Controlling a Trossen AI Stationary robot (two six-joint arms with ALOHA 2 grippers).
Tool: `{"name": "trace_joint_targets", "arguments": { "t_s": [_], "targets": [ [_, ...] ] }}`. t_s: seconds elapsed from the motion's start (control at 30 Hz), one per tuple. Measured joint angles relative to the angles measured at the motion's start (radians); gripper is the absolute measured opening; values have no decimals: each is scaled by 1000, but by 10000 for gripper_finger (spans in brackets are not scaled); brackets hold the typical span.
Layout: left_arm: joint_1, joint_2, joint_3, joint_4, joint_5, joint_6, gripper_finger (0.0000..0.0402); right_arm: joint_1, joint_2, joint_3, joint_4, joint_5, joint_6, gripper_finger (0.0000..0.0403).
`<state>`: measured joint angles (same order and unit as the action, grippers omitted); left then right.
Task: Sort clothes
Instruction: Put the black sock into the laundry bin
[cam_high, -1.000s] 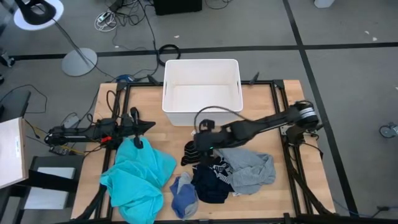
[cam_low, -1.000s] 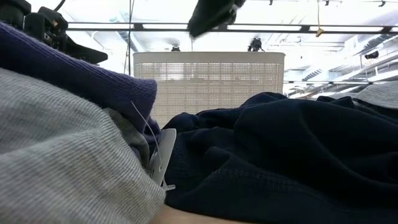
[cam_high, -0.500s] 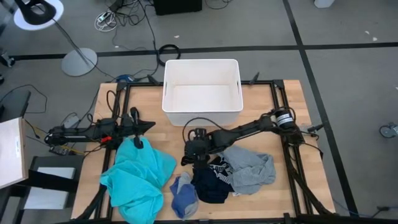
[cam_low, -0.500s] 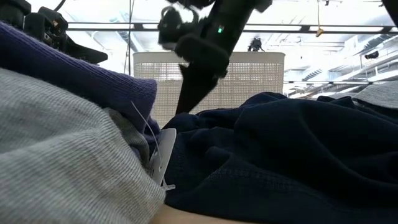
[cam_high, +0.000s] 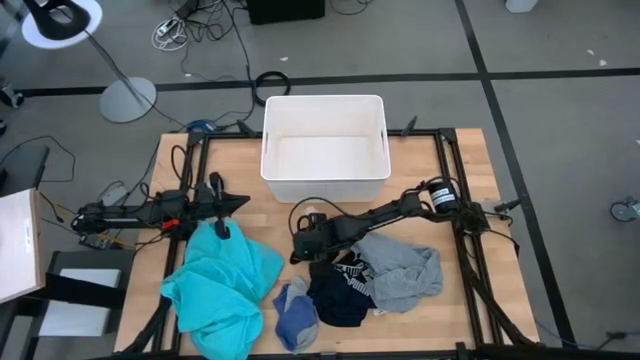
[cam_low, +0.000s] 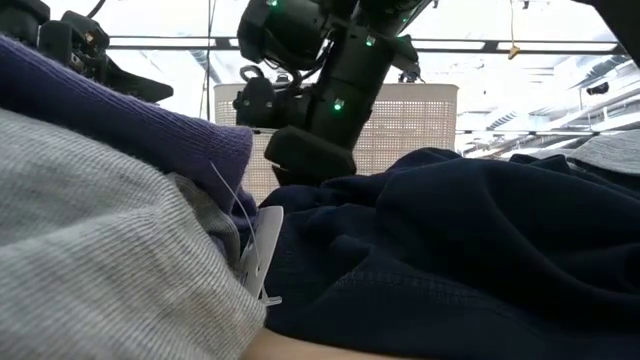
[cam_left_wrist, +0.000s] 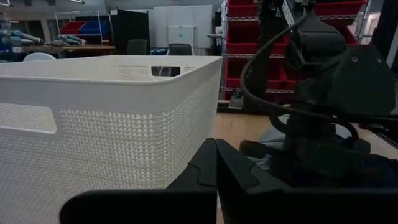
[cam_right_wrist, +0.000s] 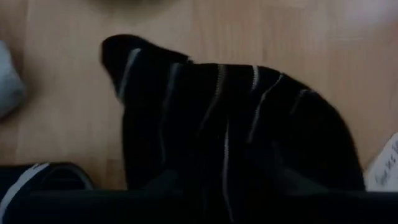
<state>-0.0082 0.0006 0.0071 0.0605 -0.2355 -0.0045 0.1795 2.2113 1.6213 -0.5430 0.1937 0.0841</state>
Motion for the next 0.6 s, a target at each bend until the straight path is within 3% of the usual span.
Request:
{"name": "trace_joint_targets", "arguments": {
  "t_s": [0.07, 0.6],
  "targets": [
    [0, 0, 0, 0, 0, 0, 1, -2, -25, -5, -29, -5, -10, 17],
    [0, 0, 0, -1, 0, 0, 1, 2, -389, -2, -27, 124, 18, 3]
  ]
}}
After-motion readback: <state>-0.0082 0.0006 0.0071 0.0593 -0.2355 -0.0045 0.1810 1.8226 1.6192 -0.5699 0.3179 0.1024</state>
